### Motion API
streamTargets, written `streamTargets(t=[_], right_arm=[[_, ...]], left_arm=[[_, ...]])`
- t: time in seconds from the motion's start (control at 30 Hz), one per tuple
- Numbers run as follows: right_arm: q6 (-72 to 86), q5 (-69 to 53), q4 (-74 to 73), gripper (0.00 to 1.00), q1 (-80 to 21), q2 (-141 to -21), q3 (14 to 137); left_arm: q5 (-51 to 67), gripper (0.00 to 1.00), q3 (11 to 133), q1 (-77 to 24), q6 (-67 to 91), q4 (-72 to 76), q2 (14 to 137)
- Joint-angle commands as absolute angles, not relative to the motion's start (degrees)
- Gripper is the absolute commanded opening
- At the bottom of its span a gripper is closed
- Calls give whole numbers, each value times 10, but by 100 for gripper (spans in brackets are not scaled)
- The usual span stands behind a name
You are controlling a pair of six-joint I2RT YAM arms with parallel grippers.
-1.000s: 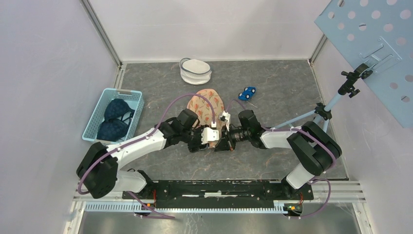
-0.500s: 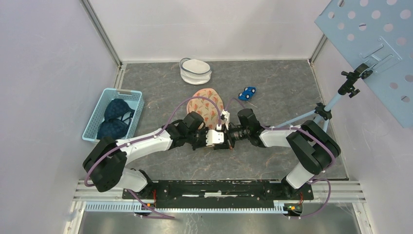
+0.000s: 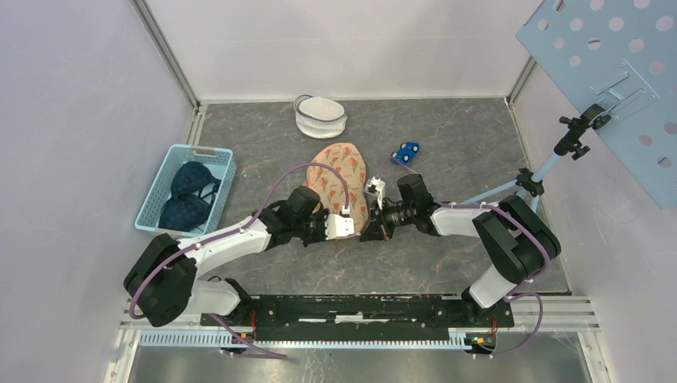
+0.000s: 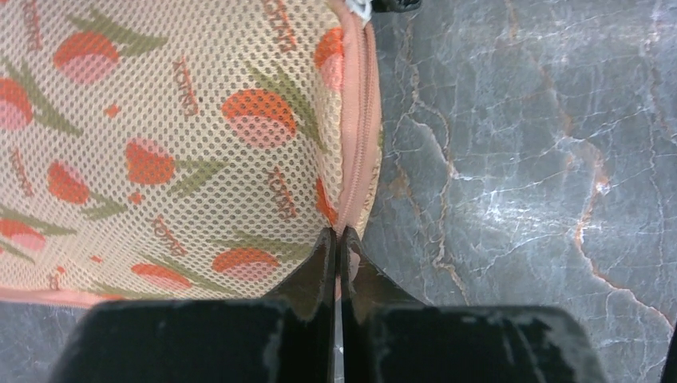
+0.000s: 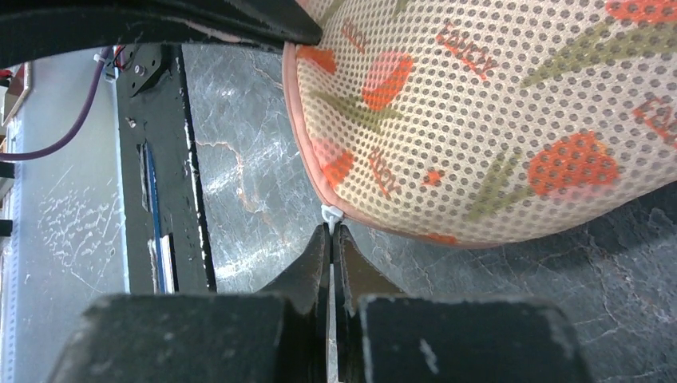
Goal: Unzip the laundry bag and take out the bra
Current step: Unzip the laundry bag at the center of the board.
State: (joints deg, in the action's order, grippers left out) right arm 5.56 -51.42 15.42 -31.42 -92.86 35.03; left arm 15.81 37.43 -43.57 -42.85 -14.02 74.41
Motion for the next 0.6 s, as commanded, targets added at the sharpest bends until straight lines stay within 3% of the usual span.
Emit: streamTargets(t=[0.0,0.03,0.2,0.3,0.43,0.57], right_arm=[[56,-520,176,0,-310,-918,361],[64,-520,185,0,-314,-918,360],[99,-523,223,0,-331,-924,360],[122,-526,244,0,-343,-929,365],[139,-525,256,0,-360,-935,376],[149,-525,262,0,-369,-938,383]], left_arm=[[148,2,386,-413,-430,-161,727],[157,4,401,-412,-413,-172,724],[232,33,429,-423,-356,-206,691],[245,44,435,-424,-341,-213,688],[254,53,440,-431,-337,-205,701],[256,54,444,-445,-335,-195,719]])
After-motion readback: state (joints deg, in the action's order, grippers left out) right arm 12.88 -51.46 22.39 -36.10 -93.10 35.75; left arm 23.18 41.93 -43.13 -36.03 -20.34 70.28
